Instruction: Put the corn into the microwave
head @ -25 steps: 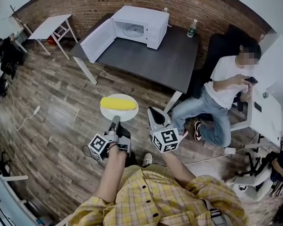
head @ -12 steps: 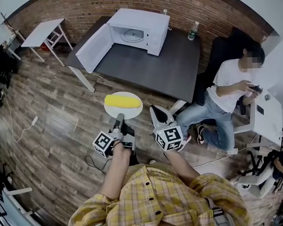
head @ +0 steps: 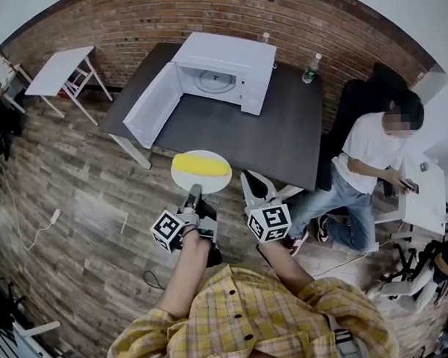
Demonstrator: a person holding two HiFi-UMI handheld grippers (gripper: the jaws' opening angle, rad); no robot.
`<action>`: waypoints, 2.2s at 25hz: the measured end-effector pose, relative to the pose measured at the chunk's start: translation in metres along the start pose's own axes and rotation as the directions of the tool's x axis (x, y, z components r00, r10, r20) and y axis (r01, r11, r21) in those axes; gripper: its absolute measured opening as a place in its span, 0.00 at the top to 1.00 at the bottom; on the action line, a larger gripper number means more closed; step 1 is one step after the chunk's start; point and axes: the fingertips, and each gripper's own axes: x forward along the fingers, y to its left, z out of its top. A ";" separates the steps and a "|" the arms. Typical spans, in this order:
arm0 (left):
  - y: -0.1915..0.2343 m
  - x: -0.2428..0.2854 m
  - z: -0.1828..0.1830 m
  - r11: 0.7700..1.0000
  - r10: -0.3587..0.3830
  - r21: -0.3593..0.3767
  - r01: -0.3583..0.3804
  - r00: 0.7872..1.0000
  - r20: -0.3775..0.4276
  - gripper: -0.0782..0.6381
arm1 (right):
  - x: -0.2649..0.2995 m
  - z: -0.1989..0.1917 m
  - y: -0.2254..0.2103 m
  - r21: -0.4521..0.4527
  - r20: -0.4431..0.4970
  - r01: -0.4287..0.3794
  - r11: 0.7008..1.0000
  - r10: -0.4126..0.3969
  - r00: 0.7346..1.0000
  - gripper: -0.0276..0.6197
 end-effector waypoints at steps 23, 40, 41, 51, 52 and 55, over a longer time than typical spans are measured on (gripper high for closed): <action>-0.014 0.117 0.087 1.000 0.022 -0.006 -0.023 0.984 -0.177 0.86 | 0.129 0.020 -0.029 0.018 0.005 0.184 0.983 -0.184 0.983 0.95; -0.012 0.172 0.092 0.999 0.025 -0.026 -0.031 0.982 -0.186 0.86 | 0.167 0.025 -0.069 0.036 0.024 0.205 0.978 -0.206 0.978 0.95; -0.012 0.177 0.094 0.999 0.028 -0.024 -0.033 0.982 -0.186 0.86 | 0.172 0.024 -0.072 0.038 0.024 0.202 0.979 -0.203 0.979 0.95; -0.001 0.233 0.096 0.997 0.073 0.020 -0.071 0.981 -0.179 0.86 | 0.217 0.030 -0.113 0.026 0.034 0.173 0.985 -0.174 0.984 0.95; -0.001 0.240 0.096 0.997 0.072 0.019 -0.070 0.981 -0.178 0.86 | 0.222 0.031 -0.117 0.027 0.034 0.170 0.985 -0.171 0.985 0.95; -0.002 0.257 0.096 0.997 0.077 0.025 -0.074 0.982 -0.174 0.86 | 0.232 0.033 -0.129 0.033 0.037 0.168 0.985 -0.169 0.985 0.95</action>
